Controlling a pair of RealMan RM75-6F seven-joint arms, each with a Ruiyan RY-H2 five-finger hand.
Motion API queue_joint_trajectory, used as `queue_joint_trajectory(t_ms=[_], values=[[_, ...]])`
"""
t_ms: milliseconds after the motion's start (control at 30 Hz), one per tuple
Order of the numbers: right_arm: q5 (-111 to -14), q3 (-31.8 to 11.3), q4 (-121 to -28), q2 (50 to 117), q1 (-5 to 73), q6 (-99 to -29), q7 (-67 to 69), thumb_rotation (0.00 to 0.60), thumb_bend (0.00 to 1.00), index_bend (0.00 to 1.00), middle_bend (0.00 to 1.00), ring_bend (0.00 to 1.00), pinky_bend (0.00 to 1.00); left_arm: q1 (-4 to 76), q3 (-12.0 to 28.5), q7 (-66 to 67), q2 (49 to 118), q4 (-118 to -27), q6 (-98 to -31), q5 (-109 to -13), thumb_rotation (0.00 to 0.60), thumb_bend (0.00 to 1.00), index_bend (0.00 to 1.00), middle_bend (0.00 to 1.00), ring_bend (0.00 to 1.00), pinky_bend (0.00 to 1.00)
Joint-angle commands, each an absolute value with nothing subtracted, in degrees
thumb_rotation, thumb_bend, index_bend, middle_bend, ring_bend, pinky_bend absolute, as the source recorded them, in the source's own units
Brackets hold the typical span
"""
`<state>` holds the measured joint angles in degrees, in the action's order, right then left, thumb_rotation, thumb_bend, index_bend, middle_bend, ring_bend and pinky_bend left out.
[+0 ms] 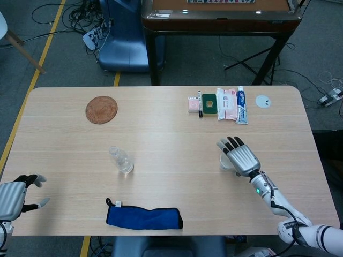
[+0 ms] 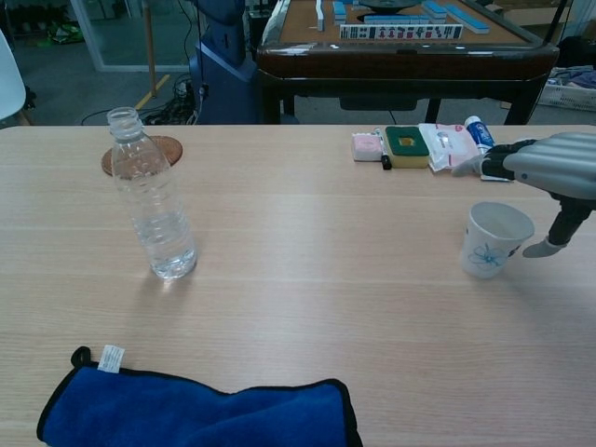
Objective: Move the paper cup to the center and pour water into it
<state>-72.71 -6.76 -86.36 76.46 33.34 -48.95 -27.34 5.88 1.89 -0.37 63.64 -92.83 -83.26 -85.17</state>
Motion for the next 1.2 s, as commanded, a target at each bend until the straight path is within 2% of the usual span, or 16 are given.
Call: queue_joint_trajectory(t_ms=[33,167,300,600,833,1200], values=[[-72.4,-6.6,-84.8,77.8,34.5,-47.7,-26.7,0.600,0.00,0.08,0.01,0.00,0.14,5.9,1.9,-0.5,63.6,-92.9,-83.3,-85.1,0.600,0.06,0.43,0.52,0.42,0.63],[-72.5,-6.3,-83.2,79.2,35.8,-46.6,-25.6,0.600,0.00,0.13,0.08,0.03,0.23,5.8,2.0,-0.2,63.5,-92.8,-83.5,-85.1,0.600,0.06,0.43,0.52,0.42,0.63],[-72.8,-5.7,-81.8,80.3,36.3,-46.7,-25.0,0.600,0.00,0.20,0.15,0.12,0.37,5.7,2.1,-0.4,63.3,-93.0,-83.7,-85.2,0.600,0.06,0.43,0.52,0.42,0.63],[-73.0,-4.7,-80.4,81.5,36.8,-47.7,-24.5,0.600,0.02,0.33,0.31,0.29,0.55,5.7,2.1,-0.5,63.0,-93.4,-83.8,-85.3,0.600,0.06,0.43,0.52,0.42,0.63],[-73.0,-4.6,-80.1,81.8,37.3,-48.1,-24.1,0.600,0.05,0.40,0.36,0.35,0.58,5.6,2.1,-0.4,62.9,-93.5,-83.9,-85.3,0.600,0.06,0.43,0.52,0.42,0.63],[-72.6,-7.5,-82.5,82.1,40.6,-47.7,-22.1,0.600,0.05,0.40,0.37,0.35,0.58,5.7,2.1,0.2,62.6,-93.9,-83.3,-84.6,0.600,0.06,0.43,0.52,0.42,0.63]])
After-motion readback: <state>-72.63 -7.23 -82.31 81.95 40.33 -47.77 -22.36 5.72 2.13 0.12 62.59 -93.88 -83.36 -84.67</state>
